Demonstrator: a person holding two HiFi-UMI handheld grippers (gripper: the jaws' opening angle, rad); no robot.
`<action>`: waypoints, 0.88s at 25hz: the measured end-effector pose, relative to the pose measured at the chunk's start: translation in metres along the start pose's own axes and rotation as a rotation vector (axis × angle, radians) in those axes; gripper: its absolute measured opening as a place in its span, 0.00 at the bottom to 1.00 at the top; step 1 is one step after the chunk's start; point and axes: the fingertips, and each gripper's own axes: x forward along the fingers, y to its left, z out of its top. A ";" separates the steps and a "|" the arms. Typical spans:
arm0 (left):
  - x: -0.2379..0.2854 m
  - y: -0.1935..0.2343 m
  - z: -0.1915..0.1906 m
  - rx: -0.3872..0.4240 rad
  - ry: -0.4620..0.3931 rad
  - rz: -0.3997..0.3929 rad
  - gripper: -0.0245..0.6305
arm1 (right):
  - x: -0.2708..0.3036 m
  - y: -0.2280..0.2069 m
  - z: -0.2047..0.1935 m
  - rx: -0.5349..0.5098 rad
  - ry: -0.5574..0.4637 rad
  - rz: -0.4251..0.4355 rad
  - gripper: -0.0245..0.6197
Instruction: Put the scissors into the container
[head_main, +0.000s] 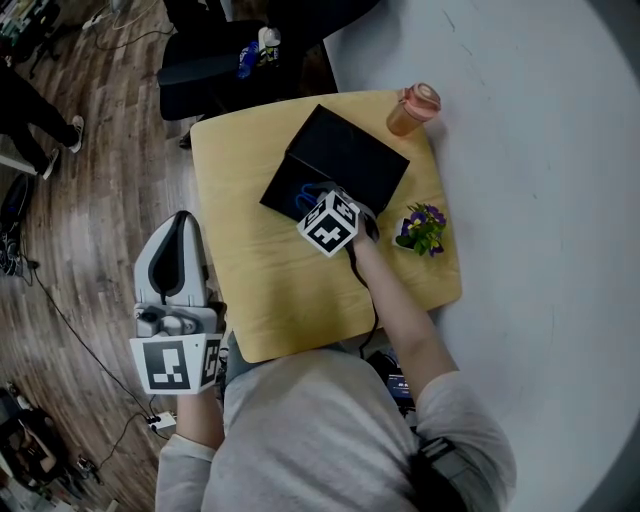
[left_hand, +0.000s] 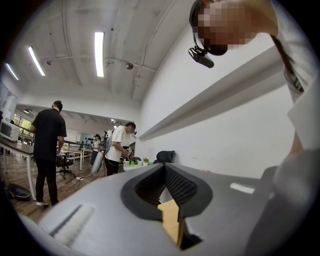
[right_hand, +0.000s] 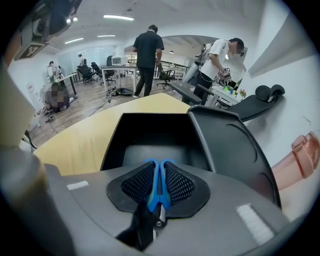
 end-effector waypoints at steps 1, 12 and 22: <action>-0.001 0.001 0.001 0.000 -0.001 -0.006 0.13 | -0.003 0.000 0.001 0.008 -0.006 -0.004 0.16; -0.024 0.012 0.025 0.004 -0.054 -0.112 0.13 | -0.084 0.006 0.031 0.290 -0.238 -0.188 0.04; -0.039 -0.009 0.052 -0.014 -0.116 -0.263 0.13 | -0.206 0.032 0.045 0.459 -0.487 -0.438 0.04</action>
